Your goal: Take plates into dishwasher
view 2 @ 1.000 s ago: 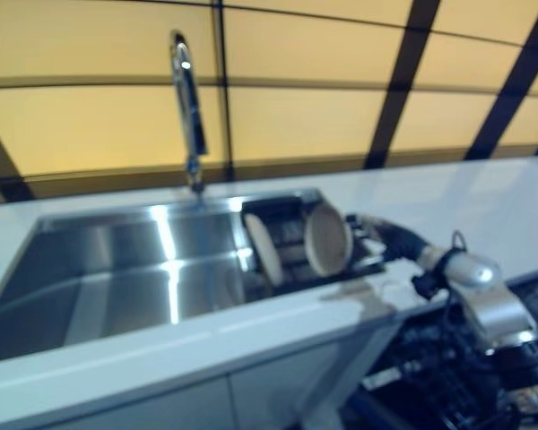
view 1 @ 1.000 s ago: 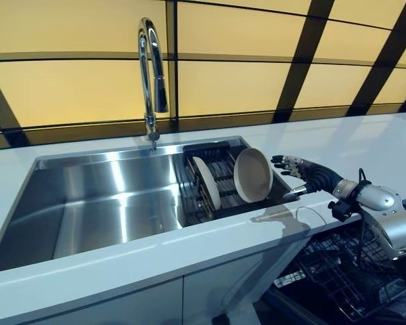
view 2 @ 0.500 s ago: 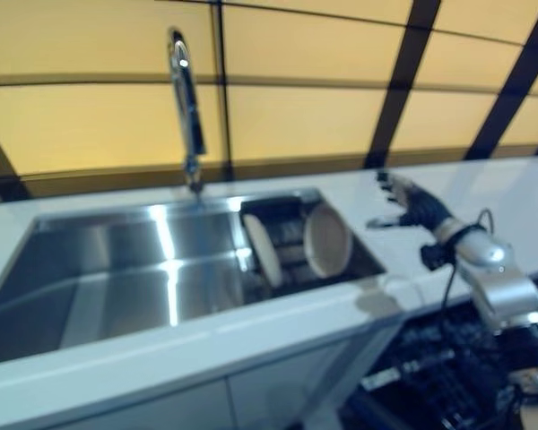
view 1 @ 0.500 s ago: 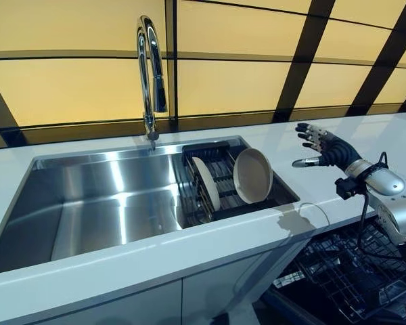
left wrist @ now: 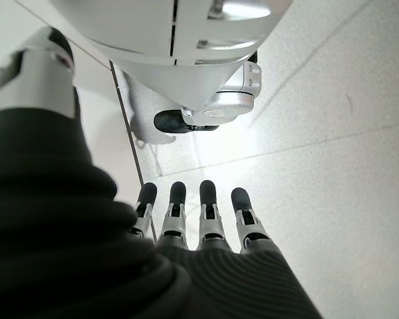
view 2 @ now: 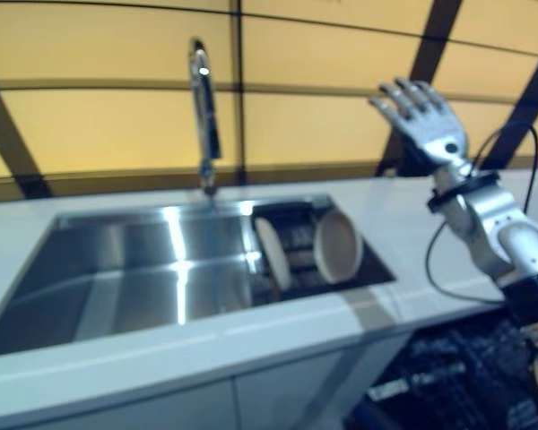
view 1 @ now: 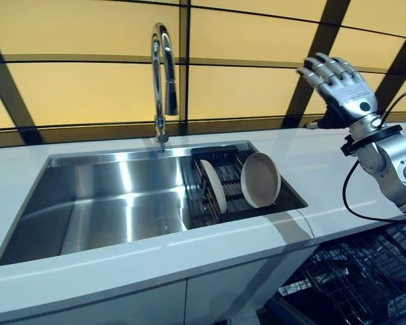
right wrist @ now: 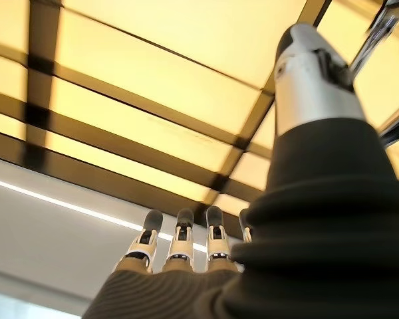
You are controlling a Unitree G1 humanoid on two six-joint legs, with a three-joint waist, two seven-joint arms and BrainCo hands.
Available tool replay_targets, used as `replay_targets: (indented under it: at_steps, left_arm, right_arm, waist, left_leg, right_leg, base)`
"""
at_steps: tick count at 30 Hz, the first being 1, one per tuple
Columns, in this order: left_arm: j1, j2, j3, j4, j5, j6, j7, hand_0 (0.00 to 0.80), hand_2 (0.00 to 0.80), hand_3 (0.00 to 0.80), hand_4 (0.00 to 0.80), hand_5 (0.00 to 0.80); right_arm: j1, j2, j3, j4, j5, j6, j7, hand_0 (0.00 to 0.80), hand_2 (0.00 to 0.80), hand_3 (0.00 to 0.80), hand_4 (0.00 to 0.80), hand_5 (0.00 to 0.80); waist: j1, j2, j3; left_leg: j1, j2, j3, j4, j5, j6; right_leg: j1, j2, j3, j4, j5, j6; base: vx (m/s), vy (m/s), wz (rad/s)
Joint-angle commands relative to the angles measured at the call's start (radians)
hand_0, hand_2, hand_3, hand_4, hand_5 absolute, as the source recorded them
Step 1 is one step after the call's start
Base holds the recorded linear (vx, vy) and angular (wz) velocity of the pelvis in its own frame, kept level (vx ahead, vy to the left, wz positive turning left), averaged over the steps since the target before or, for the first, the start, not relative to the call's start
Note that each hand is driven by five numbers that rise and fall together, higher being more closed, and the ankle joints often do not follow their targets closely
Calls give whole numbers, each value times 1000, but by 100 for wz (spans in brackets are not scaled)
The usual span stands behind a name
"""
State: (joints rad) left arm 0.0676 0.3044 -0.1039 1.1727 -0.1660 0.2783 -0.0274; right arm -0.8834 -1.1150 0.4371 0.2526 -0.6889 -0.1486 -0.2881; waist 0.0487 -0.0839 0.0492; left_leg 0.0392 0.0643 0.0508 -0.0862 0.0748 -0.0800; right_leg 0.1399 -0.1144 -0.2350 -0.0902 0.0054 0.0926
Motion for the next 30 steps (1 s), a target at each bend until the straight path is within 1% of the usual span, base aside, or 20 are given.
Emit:
replay_targets:
  at_steps: [1, 2, 4, 5, 7, 9, 18, 21, 22, 23, 24, 25, 26, 27, 28, 29, 30]
  left_arm:
    - [-31, 31, -55, 57, 32, 19, -11, 0, 0, 0, 0, 0]
    - [-30, 33, -54, 57, 35, 17, -14, 0, 0, 0, 0, 0]
    - [-32, 35, -55, 58, 34, 16, -17, 0, 0, 0, 0, 0]
    - [-34, 36, -55, 58, 32, 15, -20, 0, 0, 0, 0, 0]
    - [-31, 35, -58, 57, 33, 6, -24, 0, 0, 0, 0, 0]
    - [-31, 34, -60, 54, 34, 4, -28, 0, 0, 0, 0, 0]
    - [-24, 37, -59, 42, 38, -1, -34, 0, 0, 0, 0, 0]
    - [-23, 42, -56, 41, 40, -3, -37, 0, 0, 0, 0, 0]
    - [-21, 42, -55, 41, 41, -4, -38, 0, 0, 0, 0, 0]
    - [-21, 42, -54, 42, 39, -5, -37, 0, 0, 0, 0, 0]
    - [-21, 43, -54, 43, 39, -6, -37, 0, 0, 0, 0, 0]
    - [-26, 44, -51, 49, 36, -7, -40, 0, 0, 0, 0, 0]
    - [-30, 45, -48, 53, 36, -8, -43, 0, 0, 0, 0, 0]
    - [-31, 45, -48, 55, 35, -9, -43, 0, 0, 0, 0, 0]
    - [-42, 41, -51, 70, 27, -16, -44, 0, 0, 0, 0, 0]
    - [-45, 40, -54, 77, 24, -21, -45, 0, 0, 0, 0, 0]
    - [-46, 38, -57, 81, 24, -25, -45, 0, 0, 0, 0, 0]
  right_arm:
    - [-92, -63, 60, 72, 47, -16, 12, 0, 0, 0, 0, 0]
    - [-94, -64, 68, 93, 89, -6, 36, 0, 0, 0, 0, 0]
    - [-91, -60, 70, 119, 79, -15, 18, 0, 0, 0, 0, 0]
    - [-95, -57, 74, 133, 39, -30, -13, 0, 0, 0, 0, 0]
    - [-99, -55, 84, 146, -25, -36, -47, 0, 0, 0, 0, 0]
    - [-101, -53, 92, 153, -51, -41, -64, 0, 0, 0, 0, 0]
    - [-88, -74, 139, 164, -209, -93, -59, 0, 0, 0, 0, 0]
    - [-90, -85, 153, 170, -201, -101, -21, 0, 0, 0, 0, 0]
    - [-85, -84, 152, 177, -115, -90, 43, 0, 0, 0, 0, 0]
    - [-74, -75, 142, 182, 28, -54, 147, 0, 0, 0, 0, 0]
    - [-69, -72, 137, 182, 123, -21, 184, 0, 0, 0, 0, 0]
    - [-36, -46, 91, 193, 335, 58, 279, 0, 0, 0, 0, 0]
    - [-18, -27, 61, 213, 448, 103, 328, 0, 0, 0, 0, 0]
    - [-13, -22, 54, 219, 468, 111, 344, 0, 0, 0, 0, 0]
    - [1, 30, -1, 282, 611, 168, 407, 0, 0, 0, 0, 0]
    - [6, 57, -27, 314, 665, 209, 414, 0, 0, 0, 0, 0]
    - [7, 74, -42, 335, 694, 228, 420, 0, 0, 0, 0, 0]
  waist:
    - [47, -6, -34]
    - [47, -7, -33]
    - [47, -7, -31]
    - [48, -7, -29]
    - [51, -6, -28]
    - [54, -6, -27]
    - [56, -8, -27]
    - [55, -9, -26]
    - [54, -9, -25]
    - [52, -9, -25]
    - [52, -9, -24]
    - [46, -8, -20]
    - [43, -8, -17]
    - [42, -8, -16]
    - [37, -5, -10]
    - [37, -3, -7]
    - [37, -2, -5]
  left_leg:
    - [46, -7, 2, 2, -65, 16]
    - [45, -7, 1, 2, -64, 16]
    - [45, -6, 1, 1, -63, 15]
    - [45, -5, 0, 1, -61, 14]
    - [44, -4, -1, 1, -61, 14]
    - [43, -3, -2, 0, -60, 14]
    - [37, -4, -5, -1, -60, 14]
    - [37, -3, -3, -1, -59, 13]
    - [37, -3, -4, -1, -60, 13]
    - [36, -3, -4, -1, -59, 12]
    - [36, -3, -4, -1, -58, 12]
    - [37, -1, -1, -1, -58, 10]
    - [39, 0, 0, -1, -58, 9]
    - [40, 0, 0, -1, -59, 8]
    - [45, 2, 4, -1, -59, 5]
    - [48, 3, 7, -1, -59, 4]
    - [49, 4, 8, -1, -59, 3]
  right_leg:
    - [-21, -11, 5, 6, 34, 32]
    - [-22, -10, 4, 7, 34, 32]
    - [-22, -11, 3, 7, 35, 32]
    - [-22, -10, 2, 7, 36, 32]
    - [-22, -11, 0, 6, 36, 32]
    - [-21, -11, -2, 5, 36, 33]
    - [-24, -10, -6, 4, 33, 33]
    - [-26, -9, -6, 4, 34, 34]
    - [-25, -9, -6, 4, 34, 34]
    - [-26, -8, -5, 4, 35, 33]
    - [-26, -8, -4, 3, 35, 33]
    - [-26, -8, 0, 3, 36, 32]
    - [-26, -8, 2, 4, 36, 30]
    - [-26, -8, 3, 4, 36, 30]
    - [-24, -7, 5, 3, 38, 27]
    - [-22, -8, 5, 3, 38, 26]
    - [-21, -8, 4, 3, 38, 25]
  base:
    - [-12, 8, 6]
    - [-12, 7, 4]
    - [-6, 2, 2]
    - [-13, 5, 4]
    - [-14, 2, 7]
    - [-14, 0, 7]
    - [-9, 1, 2]
    - [0, 0, 0]
    - [0, 0, 0]
    - [0, 0, 0]
    - [0, 0, 0]
    - [0, 0, 0]
    - [0, 0, 0]
    - [0, 0, 0]
    - [0, 0, 0]
    - [0, 0, 0]
    - [0, 0, 0]
